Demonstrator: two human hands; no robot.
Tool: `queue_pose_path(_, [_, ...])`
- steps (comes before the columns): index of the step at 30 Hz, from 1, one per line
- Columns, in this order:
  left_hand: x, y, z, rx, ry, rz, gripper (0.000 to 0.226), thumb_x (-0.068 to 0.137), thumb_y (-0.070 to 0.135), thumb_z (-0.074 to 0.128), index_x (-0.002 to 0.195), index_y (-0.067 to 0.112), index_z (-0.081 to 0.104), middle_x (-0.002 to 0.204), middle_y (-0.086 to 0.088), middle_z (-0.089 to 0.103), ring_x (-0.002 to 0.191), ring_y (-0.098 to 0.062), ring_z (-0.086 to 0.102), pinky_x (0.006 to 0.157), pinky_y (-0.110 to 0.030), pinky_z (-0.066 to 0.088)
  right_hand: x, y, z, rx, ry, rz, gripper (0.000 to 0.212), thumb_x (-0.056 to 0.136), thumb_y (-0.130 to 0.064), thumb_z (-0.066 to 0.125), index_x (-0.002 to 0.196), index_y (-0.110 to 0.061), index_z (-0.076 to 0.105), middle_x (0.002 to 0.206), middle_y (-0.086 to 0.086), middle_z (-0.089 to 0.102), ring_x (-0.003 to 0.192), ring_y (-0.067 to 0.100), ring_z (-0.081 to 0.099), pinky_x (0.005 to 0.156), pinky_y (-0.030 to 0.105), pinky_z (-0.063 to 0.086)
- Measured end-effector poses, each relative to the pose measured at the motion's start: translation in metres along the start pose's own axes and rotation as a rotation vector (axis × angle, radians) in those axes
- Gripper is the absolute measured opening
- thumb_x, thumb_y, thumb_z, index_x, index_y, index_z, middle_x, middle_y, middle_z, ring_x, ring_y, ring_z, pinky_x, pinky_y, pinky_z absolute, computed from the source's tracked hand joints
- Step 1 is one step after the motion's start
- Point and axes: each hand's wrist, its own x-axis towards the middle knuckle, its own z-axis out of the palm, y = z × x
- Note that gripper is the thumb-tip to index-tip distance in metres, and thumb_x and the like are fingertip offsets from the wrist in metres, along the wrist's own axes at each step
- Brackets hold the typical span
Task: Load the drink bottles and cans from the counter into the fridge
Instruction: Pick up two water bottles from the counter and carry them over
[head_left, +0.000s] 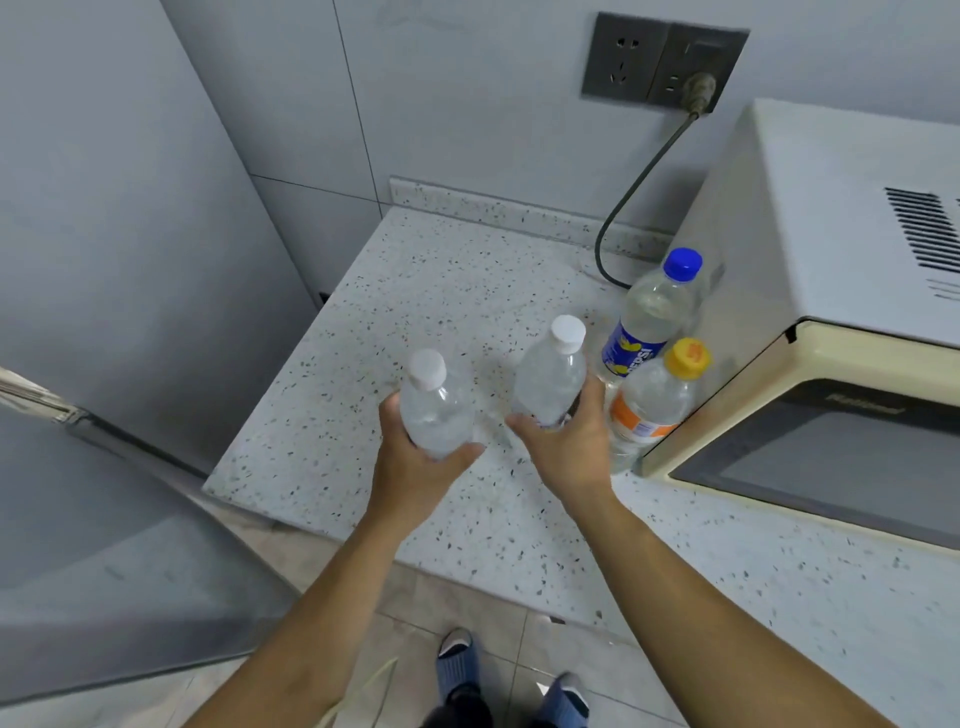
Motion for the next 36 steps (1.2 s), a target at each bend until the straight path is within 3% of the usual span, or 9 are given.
queue_pose_path(3, [-0.001,-0.017,0.001,-0.074,-0.026,-0.011,0.082,0.055,0.051,0.088,0.117,0.053,0.033,0.107,0.030,0.055,0.097,0.008,0.060,0.065,-0.012,0.053,-0.003,0.017,0.006,0.033,0.010,0.038,0.069,0.070,-0.025,0.088,0.117,-0.043,0.040,0.110,-0.027,0.057,0.101,-0.012,0.057,0.078,0.010,0.048])
queue_pose_path(6, [-0.003,-0.014,0.000,-0.103,-0.032,-0.016,0.073,0.056,0.051,0.087,0.108,0.055,0.036,0.104,0.031,0.054,0.094,0.012,0.058,0.064,-0.005,0.049,-0.005,0.018,0.006,0.055,0.036,0.019,0.064,0.071,-0.027,0.086,0.115,-0.043,0.044,0.110,-0.025,0.060,0.100,-0.008,0.058,0.079,0.012,0.049])
queue_pose_path(11, [-0.028,-0.012,-0.012,-0.220,-0.054,-0.083,0.064,0.056,0.042,0.087,0.108,0.047,0.049,0.106,0.018,0.063,0.093,0.006,0.064,0.065,-0.010,0.052,-0.033,0.017,-0.007,0.088,0.030,-0.021,0.054,0.073,-0.028,0.086,0.103,-0.049,0.048,0.101,-0.038,0.058,0.095,-0.012,0.058,0.074,0.012,0.052])
queue_pose_path(15, [-0.068,-0.019,-0.021,-0.338,-0.028,-0.205,0.039,0.069,0.036,0.082,0.103,0.039,0.063,0.097,0.013,0.074,0.087,-0.007,0.072,0.061,-0.014,0.054,-0.063,0.022,-0.020,0.199,-0.048,-0.013,0.041,0.073,-0.031,0.084,0.103,-0.038,0.058,0.096,-0.019,0.068,0.087,0.001,0.066,0.073,0.019,0.055])
queue_pose_path(18, [-0.104,-0.020,-0.027,-0.468,-0.035,-0.292,0.029,0.080,0.033,0.076,0.107,0.028,0.068,0.102,-0.002,0.076,0.089,-0.019,0.074,0.064,-0.022,0.057,-0.090,0.028,-0.034,0.340,-0.127,0.084,0.030,0.079,-0.023,0.079,0.105,-0.029,0.064,0.094,-0.008,0.073,0.086,0.009,0.071,0.068,0.019,0.056])
queue_pose_path(21, [-0.142,-0.016,-0.033,-0.614,-0.084,-0.358,0.033,0.074,0.043,0.073,0.102,0.025,0.075,0.098,-0.012,0.075,0.083,-0.026,0.074,0.063,-0.034,0.059,-0.115,0.035,-0.052,0.570,-0.318,0.287,0.023,0.084,-0.019,0.069,0.106,-0.017,0.065,0.097,0.009,0.075,0.090,0.028,0.073,0.068,0.032,0.060])
queue_pose_path(26, [-0.213,-0.022,-0.042,-0.702,-0.103,-0.476,0.064,0.059,0.063,0.079,0.101,0.016,0.077,0.104,-0.019,0.074,0.089,-0.030,0.074,0.066,-0.038,0.059,-0.158,0.047,-0.064,0.746,-0.583,0.628,0.058,0.075,-0.051,0.067,0.110,-0.004,0.069,0.092,0.014,0.073,0.074,0.025,0.072,0.065,0.034,0.060])
queue_pose_path(30, [-0.266,-0.030,-0.061,-0.726,-0.084,-0.483,0.078,0.044,0.071,0.084,0.096,0.014,0.079,0.101,-0.021,0.073,0.085,-0.030,0.073,0.068,-0.040,0.060,-0.198,0.060,-0.053,0.659,-0.688,0.634,0.068,0.063,-0.053,0.080,0.109,-0.004,0.069,0.090,0.015,0.074,0.075,0.025,0.073,0.063,0.032,0.058])
queue_pose_path(36, [-0.327,-0.050,-0.113,-0.735,0.026,-0.511,0.080,0.039,0.067,0.087,0.094,0.010,0.079,0.098,-0.020,0.074,0.082,-0.030,0.073,0.067,-0.038,0.060,-0.263,0.049,-0.006,0.531,-0.865,0.574,0.057,0.065,-0.047,0.077,0.103,-0.005,0.070,0.089,0.017,0.074,0.075,0.026,0.073,0.065,0.034,0.058])
